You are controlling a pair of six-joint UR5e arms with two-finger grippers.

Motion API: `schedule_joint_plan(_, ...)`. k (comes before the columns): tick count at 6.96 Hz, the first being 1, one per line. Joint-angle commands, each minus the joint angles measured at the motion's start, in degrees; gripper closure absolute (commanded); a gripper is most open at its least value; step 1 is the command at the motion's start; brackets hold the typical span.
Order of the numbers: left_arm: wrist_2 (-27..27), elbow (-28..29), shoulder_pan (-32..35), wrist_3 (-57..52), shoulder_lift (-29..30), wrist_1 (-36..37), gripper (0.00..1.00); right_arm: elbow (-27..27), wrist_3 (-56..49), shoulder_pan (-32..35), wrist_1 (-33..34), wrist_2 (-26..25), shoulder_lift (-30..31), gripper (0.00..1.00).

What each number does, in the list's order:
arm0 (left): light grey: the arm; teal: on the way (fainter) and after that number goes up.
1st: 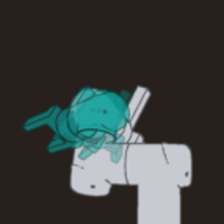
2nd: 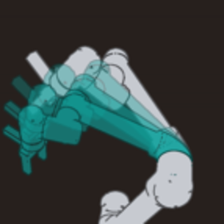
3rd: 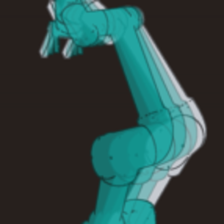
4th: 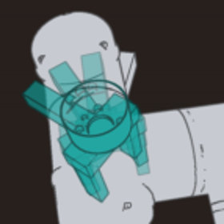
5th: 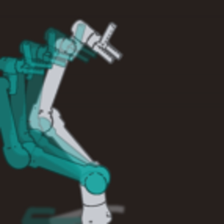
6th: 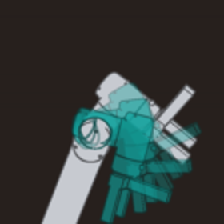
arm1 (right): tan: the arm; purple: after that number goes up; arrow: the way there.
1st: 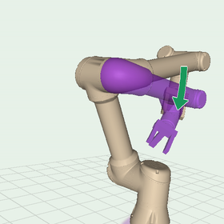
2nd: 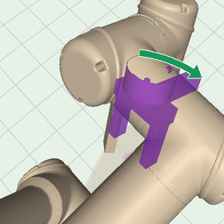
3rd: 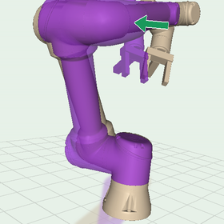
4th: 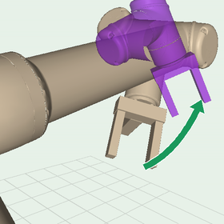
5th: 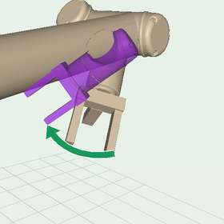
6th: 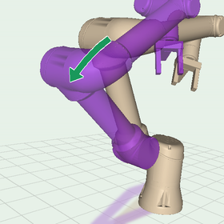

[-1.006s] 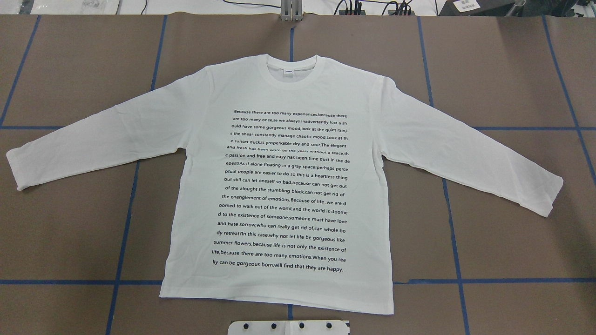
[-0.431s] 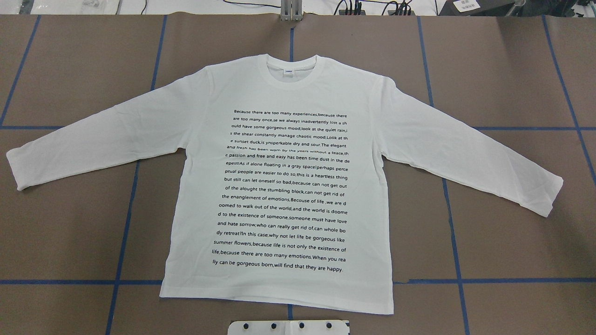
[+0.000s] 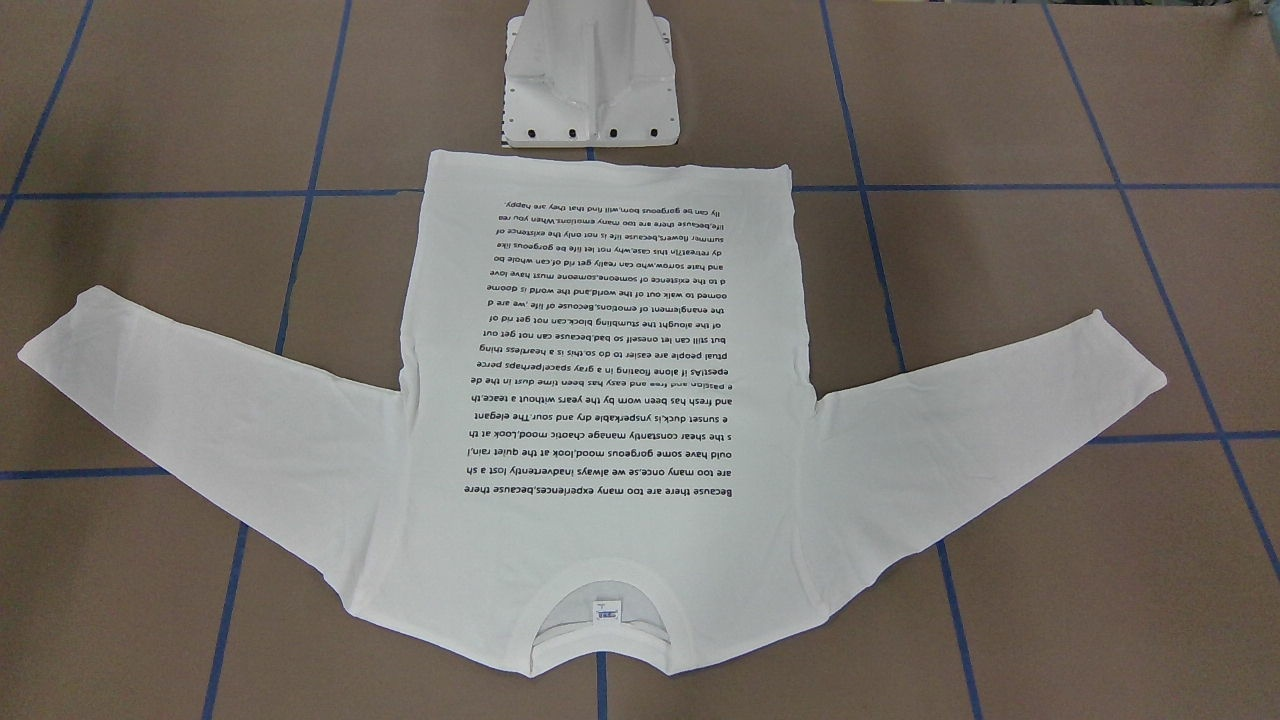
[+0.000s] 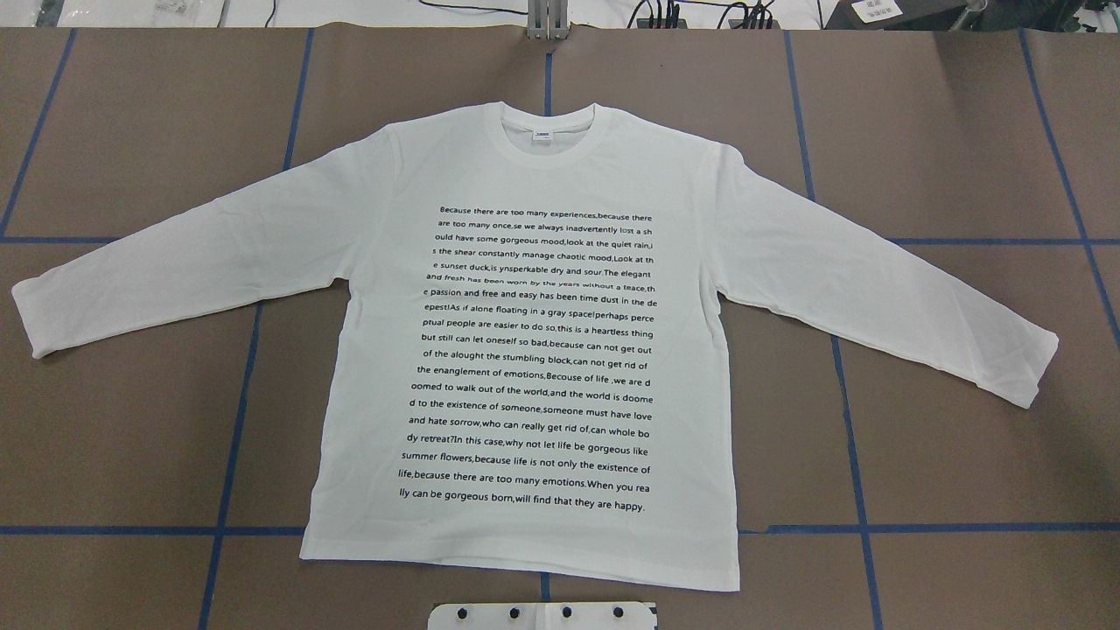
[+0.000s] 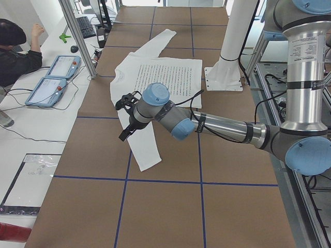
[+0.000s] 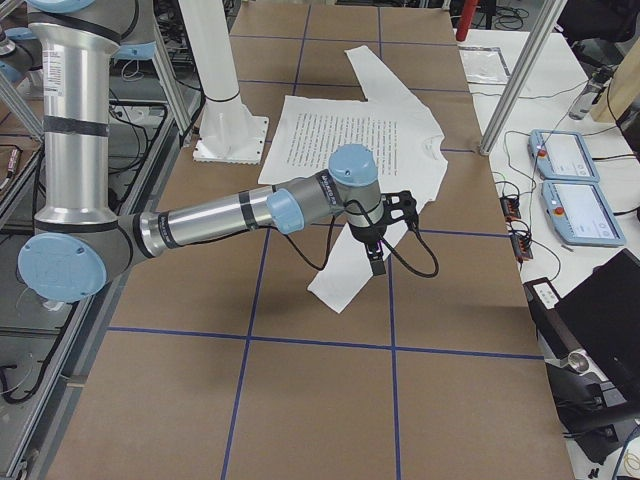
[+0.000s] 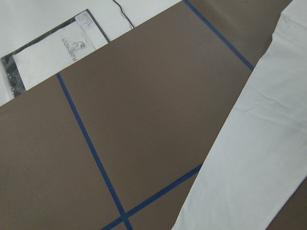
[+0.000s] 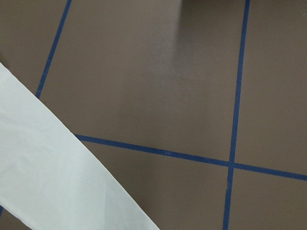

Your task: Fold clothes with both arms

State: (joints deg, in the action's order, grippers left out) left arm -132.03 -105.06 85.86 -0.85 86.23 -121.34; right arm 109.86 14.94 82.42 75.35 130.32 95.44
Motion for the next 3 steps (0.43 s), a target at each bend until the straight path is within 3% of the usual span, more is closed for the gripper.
schedule_joint_plan(1, -0.2, 0.2, 0.0, 0.1, 0.4, -0.2, 0.00, -0.3, 16.3, -10.7, -10.6, -8.9, 2.7, 0.00)
schedule_joint_plan(2, -0.2, 0.2, 0.0, 0.1, 0.4, -0.2, 0.00, -0.7, 28.0, -17.8, -17.5, -15.9, 5.1, 0.00)
schedule_joint_plan(3, -0.2, 0.1, 0.1, 0.1, 0.3, -0.3, 0.00, -1.5, 34.3, -22.2, -24.6, -19.8, 8.3, 0.00)
